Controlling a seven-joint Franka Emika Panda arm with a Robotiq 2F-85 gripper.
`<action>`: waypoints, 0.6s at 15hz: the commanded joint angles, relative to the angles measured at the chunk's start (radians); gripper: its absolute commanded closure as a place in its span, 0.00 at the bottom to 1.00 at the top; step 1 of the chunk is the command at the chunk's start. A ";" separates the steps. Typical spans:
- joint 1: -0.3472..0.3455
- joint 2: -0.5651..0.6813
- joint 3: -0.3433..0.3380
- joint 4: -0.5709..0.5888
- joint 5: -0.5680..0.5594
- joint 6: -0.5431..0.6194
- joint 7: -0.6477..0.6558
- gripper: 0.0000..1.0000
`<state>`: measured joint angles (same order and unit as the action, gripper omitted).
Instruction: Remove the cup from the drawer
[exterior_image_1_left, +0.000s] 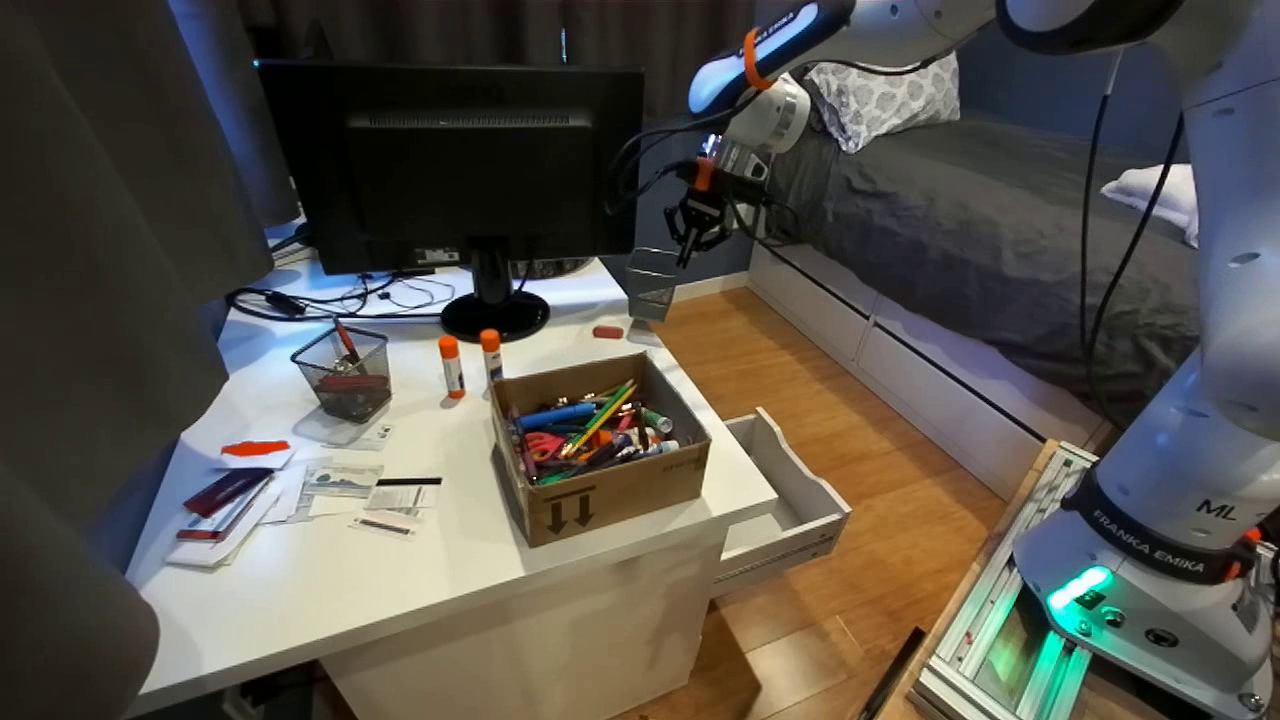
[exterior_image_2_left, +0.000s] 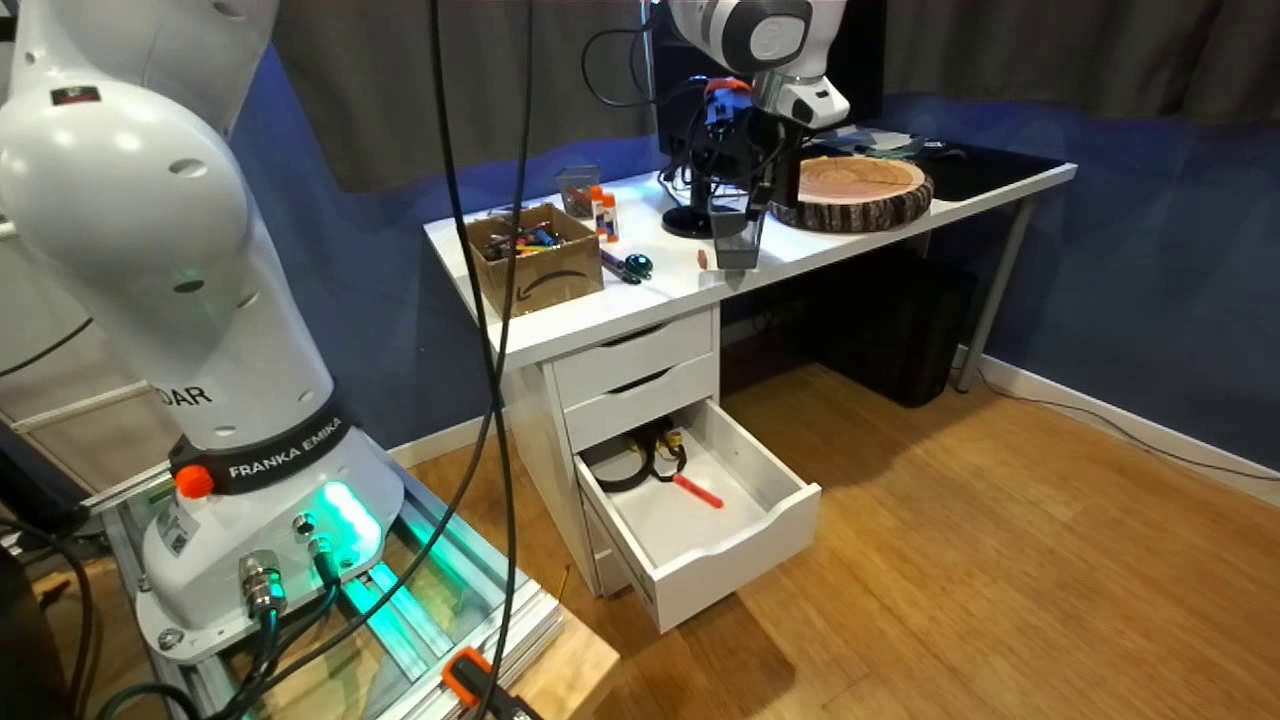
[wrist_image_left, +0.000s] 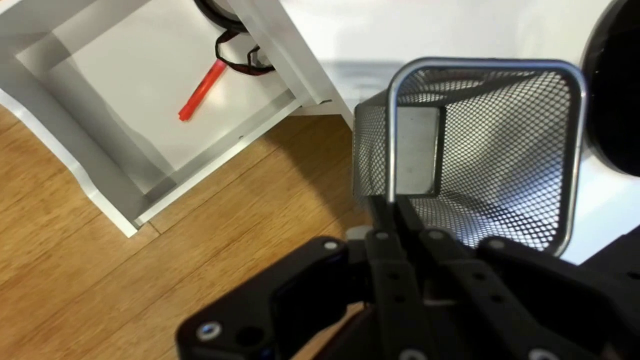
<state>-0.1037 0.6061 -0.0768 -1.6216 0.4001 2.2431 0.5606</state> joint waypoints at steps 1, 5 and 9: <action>0.015 0.057 -0.004 0.077 0.004 0.016 0.039 0.98; 0.020 0.087 -0.001 0.110 0.003 0.023 0.049 0.98; 0.023 0.113 0.009 0.134 0.005 0.028 0.045 0.98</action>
<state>-0.0877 0.6853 -0.0728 -1.5350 0.4001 2.2652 0.5856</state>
